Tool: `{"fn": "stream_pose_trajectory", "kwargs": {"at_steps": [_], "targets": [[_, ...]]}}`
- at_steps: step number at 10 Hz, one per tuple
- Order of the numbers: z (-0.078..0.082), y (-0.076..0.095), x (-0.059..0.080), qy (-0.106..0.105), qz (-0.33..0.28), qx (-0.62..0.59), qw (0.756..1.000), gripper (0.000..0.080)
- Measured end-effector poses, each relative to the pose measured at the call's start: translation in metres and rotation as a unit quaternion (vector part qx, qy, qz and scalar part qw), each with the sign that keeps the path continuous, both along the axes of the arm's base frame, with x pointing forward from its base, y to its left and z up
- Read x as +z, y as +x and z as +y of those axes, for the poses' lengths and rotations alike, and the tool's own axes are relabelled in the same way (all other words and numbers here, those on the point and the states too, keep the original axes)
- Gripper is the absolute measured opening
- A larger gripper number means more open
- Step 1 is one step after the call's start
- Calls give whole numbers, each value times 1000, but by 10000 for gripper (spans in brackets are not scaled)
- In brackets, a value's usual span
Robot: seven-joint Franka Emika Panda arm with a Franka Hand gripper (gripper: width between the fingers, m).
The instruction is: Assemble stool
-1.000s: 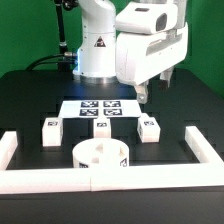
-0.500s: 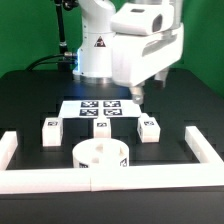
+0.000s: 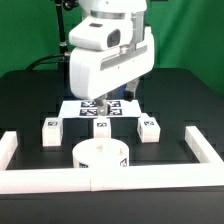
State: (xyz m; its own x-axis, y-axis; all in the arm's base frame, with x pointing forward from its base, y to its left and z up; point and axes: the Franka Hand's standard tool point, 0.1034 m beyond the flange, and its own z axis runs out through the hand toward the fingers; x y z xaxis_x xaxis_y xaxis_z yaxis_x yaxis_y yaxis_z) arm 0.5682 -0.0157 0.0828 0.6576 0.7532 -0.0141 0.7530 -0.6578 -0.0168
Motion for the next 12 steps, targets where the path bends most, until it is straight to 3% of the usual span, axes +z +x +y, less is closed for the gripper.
{"fn": "stream_pose_trajectory", "kwargs": {"at_steps": [4, 9, 12], "targets": [[-14, 17, -38, 2, -10, 0, 1000, 650], [-12, 21, -43, 2, -9, 0, 1000, 650], [-5, 4, -61, 5, -9, 4, 1000, 650]]}}
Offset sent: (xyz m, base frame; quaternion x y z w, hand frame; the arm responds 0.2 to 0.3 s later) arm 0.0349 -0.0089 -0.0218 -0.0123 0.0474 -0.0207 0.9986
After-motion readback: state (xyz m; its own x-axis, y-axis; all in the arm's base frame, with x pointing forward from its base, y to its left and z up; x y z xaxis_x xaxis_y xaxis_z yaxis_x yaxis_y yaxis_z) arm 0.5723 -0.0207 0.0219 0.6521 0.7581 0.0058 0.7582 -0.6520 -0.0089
